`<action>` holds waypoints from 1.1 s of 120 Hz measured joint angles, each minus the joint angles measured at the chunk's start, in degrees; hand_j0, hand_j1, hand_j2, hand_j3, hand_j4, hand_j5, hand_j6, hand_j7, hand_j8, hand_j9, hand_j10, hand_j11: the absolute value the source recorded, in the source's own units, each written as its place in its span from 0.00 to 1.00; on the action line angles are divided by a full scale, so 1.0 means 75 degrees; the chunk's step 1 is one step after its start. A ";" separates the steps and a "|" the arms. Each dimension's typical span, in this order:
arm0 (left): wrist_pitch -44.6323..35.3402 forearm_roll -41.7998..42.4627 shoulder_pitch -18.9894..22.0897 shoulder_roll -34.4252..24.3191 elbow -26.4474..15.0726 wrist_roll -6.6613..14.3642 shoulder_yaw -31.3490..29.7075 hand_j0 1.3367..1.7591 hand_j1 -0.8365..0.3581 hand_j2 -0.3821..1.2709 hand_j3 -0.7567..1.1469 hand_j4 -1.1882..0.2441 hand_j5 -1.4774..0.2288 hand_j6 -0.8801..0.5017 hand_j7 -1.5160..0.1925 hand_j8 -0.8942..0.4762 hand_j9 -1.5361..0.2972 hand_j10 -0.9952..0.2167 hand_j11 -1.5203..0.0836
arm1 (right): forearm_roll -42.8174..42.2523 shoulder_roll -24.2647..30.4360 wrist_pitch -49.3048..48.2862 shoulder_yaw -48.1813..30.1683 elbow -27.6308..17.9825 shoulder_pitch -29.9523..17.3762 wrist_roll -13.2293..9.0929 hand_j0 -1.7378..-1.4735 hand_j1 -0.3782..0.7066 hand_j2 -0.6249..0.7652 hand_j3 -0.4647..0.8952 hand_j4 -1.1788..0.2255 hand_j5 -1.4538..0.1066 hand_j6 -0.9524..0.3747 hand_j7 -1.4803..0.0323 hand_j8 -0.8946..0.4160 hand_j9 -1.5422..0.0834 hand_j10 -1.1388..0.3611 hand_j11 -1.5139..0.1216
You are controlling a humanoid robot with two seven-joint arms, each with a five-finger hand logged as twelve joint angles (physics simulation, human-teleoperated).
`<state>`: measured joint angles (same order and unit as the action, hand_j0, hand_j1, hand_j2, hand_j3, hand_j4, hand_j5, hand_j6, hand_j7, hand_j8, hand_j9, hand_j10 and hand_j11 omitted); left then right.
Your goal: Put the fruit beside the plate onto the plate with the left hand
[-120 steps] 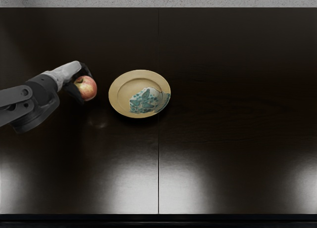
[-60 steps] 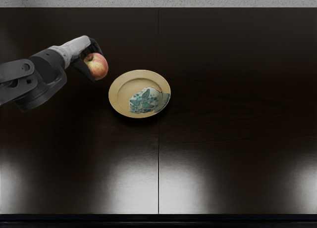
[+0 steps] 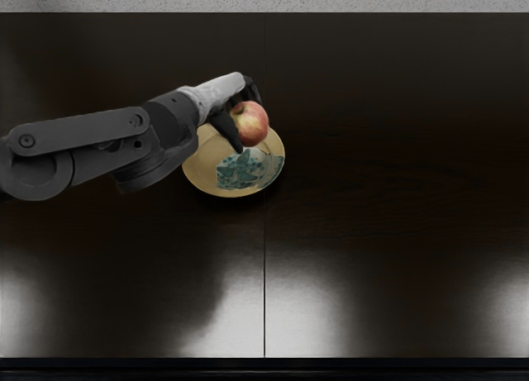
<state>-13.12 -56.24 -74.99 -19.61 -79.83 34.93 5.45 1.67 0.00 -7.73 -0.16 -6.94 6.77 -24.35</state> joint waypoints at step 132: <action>-0.0313 0.1206 0.0820 -0.0112 0.0122 0.0010 0.1167 0.76 0.88 0.25 0.40 0.75 0.77 0.55 0.79 0.57 0.75 0.72 0.85 | -0.0005 0.0000 -0.0008 0.0021 -0.0012 0.0011 0.0000 0.30 0.03 0.45 0.34 0.84 0.93 0.72 0.98 0.68 0.95 0.76 0.93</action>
<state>-15.47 -47.19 -68.84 -20.45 -78.91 35.00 14.20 1.63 0.00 -7.79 -0.01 -7.03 6.85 -24.35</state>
